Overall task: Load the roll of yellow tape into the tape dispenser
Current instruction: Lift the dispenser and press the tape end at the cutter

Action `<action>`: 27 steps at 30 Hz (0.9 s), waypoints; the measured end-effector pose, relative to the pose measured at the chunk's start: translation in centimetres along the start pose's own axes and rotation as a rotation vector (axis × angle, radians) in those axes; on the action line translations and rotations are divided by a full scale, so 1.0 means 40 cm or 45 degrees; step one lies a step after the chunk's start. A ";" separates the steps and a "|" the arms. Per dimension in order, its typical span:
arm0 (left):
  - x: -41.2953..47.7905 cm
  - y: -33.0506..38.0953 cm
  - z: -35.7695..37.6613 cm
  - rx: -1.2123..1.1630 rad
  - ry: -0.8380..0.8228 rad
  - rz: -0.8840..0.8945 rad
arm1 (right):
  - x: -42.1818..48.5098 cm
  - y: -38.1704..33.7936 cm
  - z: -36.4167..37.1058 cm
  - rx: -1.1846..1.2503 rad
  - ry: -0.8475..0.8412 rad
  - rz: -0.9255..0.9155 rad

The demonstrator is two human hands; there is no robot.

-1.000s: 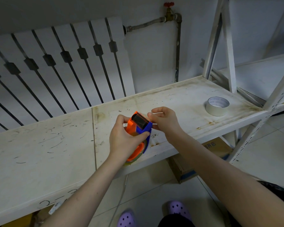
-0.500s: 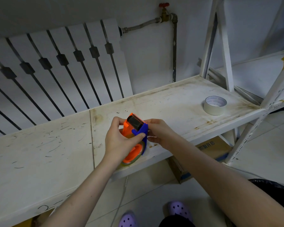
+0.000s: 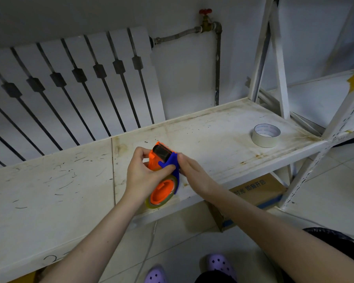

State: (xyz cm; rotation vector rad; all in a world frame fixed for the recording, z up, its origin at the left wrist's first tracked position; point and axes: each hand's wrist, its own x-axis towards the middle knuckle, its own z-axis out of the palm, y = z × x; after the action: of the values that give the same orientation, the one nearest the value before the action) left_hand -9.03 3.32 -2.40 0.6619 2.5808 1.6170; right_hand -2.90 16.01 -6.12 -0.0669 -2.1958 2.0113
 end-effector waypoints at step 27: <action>0.040 0.012 -0.042 -0.609 0.046 -0.682 | 0.000 -0.022 -0.071 -0.817 0.418 -0.014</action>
State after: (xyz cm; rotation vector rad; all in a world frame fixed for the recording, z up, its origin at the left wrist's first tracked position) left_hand -10.71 2.65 -0.89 -0.0856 2.0020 1.9182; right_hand -2.42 18.72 -5.03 -0.4236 -2.4890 1.1097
